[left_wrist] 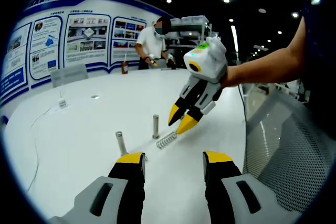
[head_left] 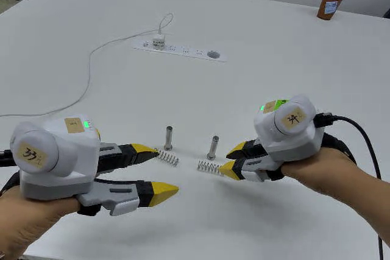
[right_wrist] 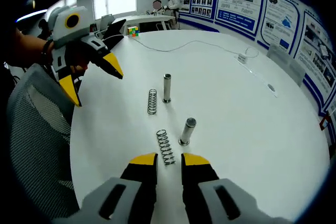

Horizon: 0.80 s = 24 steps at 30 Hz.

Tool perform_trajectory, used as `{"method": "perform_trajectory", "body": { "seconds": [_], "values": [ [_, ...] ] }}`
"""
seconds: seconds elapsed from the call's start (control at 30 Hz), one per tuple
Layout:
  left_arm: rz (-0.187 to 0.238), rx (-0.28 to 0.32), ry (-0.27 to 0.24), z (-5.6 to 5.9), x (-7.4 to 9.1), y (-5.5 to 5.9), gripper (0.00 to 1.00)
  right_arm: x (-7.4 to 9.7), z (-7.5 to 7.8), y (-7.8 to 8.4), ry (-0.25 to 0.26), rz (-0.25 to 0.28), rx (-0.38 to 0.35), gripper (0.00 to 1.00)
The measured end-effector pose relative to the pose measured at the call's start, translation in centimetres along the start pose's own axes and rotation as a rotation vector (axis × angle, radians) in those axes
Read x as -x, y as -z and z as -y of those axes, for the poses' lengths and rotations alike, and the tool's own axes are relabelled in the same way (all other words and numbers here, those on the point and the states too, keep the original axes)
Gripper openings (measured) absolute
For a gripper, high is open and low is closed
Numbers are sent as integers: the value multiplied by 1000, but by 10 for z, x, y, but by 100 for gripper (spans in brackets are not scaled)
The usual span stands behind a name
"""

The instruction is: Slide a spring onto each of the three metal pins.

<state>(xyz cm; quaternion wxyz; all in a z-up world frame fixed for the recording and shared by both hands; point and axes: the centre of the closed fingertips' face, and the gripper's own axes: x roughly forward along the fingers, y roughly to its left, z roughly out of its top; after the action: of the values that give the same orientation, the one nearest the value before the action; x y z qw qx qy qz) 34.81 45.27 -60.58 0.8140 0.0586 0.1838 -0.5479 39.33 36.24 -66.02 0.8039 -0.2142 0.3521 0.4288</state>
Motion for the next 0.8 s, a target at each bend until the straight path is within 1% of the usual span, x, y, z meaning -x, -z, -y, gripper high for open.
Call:
{"method": "perform_trajectory", "body": {
  "seconds": [0.2, 0.4, 0.63, 0.8],
  "values": [
    [-2, 4, -2, 0, 0, 1, 45, -10, -3, 2, -24, -26, 22, 18],
    [-6, 7, -1, -1, 0, 3, 45, -18, -3, 7, -49, -61, 34, 17],
    [-5, 12, -7, -2, 0, 4, 45, -20, -8, 14, -67, -91, 33, 13],
    [-6, 11, -6, -1, 0, 4, 45, -19, -11, 14, -69, -95, 30, 12]
  ]
}}
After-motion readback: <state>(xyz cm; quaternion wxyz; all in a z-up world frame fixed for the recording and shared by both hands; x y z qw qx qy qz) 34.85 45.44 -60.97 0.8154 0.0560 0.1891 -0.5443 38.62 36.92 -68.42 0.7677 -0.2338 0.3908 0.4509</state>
